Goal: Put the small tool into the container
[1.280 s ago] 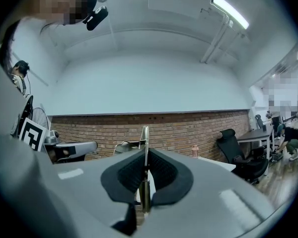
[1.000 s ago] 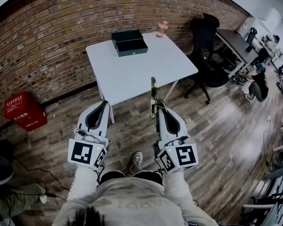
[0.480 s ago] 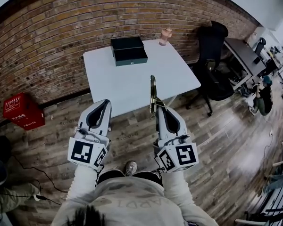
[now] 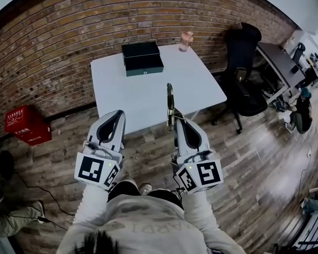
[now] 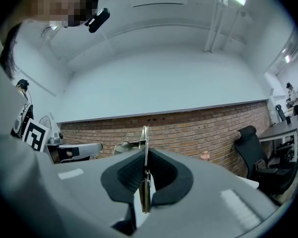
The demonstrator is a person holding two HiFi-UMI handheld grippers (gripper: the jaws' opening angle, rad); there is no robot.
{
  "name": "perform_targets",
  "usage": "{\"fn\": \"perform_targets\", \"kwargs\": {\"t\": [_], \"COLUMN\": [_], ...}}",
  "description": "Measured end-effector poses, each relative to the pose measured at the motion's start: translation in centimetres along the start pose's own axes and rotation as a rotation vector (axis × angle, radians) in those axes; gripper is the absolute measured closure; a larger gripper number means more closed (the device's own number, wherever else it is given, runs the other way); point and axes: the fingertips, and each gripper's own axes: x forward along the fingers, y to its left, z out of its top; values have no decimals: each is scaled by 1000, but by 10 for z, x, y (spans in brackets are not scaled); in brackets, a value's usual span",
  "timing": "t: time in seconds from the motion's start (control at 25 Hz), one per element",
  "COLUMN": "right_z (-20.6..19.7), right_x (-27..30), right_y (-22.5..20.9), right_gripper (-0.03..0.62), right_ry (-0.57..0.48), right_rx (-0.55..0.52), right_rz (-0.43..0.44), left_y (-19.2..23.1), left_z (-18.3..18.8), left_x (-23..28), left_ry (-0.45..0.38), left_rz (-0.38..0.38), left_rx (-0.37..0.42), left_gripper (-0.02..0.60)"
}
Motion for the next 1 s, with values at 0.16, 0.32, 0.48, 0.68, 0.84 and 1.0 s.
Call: {"fn": "perform_targets", "kwargs": {"t": [0.16,0.32,0.48,0.68,0.84,1.0], "right_z": [-2,-5,-7,-14,-17,-20], "right_x": [7,16,30,66,103,145], "right_y": [-13,-25,-42,-61,-72,-82], "right_gripper": [582,582,582,582,582,582], "right_ry": [0,1,2,5,4,0], "right_rx": [12,13,18,20,20,21], "right_rz": [-1,-14,-35,-48,-50,-52], "left_y": [-2,0,8,30,58,90], "left_z": [-2,-5,-10,-21,-25,-26], "left_x": [18,36,59,90,117,146], "left_ry": [7,8,11,18,18,13], "left_rz": [-9,-21,-32,-34,-25,-21], "left_rx": [10,5,2,-8,-11,-2], "left_gripper": [575,575,575,575,575,575]}}
